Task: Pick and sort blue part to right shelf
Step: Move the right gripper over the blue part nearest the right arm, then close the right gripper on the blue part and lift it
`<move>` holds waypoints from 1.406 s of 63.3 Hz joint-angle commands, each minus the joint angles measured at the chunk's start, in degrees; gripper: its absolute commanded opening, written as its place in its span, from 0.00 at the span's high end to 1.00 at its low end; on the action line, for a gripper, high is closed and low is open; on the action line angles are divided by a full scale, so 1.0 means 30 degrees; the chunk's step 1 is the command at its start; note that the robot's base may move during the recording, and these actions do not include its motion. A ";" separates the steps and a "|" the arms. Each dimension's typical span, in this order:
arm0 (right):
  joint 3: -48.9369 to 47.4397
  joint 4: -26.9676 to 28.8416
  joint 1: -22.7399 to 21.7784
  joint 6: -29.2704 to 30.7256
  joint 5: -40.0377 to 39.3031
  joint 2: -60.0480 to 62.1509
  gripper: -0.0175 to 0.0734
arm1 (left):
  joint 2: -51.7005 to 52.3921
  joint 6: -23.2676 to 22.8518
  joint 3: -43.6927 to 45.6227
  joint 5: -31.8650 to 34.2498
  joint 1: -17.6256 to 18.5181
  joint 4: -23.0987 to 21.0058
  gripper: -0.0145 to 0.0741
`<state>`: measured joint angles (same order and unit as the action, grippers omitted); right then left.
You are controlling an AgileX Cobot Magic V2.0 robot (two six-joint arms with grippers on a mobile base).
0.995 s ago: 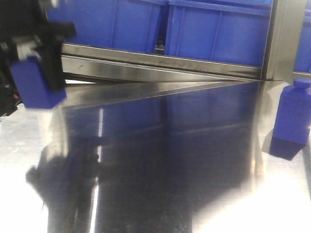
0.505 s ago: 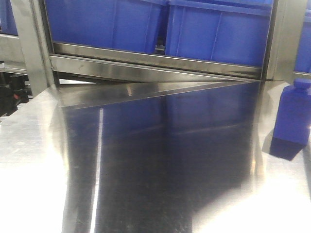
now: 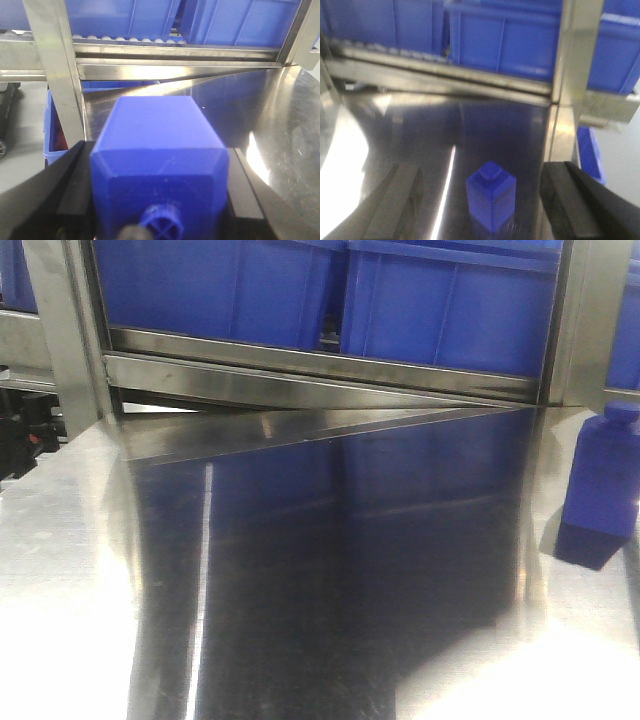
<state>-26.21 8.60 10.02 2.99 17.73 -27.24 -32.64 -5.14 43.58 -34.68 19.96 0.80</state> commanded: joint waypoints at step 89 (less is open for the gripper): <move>-1.3973 -0.3433 0.0210 -1.4243 1.0530 -2.1874 0.17 | -0.0099 0.0000 0.0503 0.1745 0.0145 -0.0266 0.48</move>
<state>-66.25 -1.34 10.77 -39.54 50.68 -93.96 -32.64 -5.14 43.58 -34.68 19.96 0.44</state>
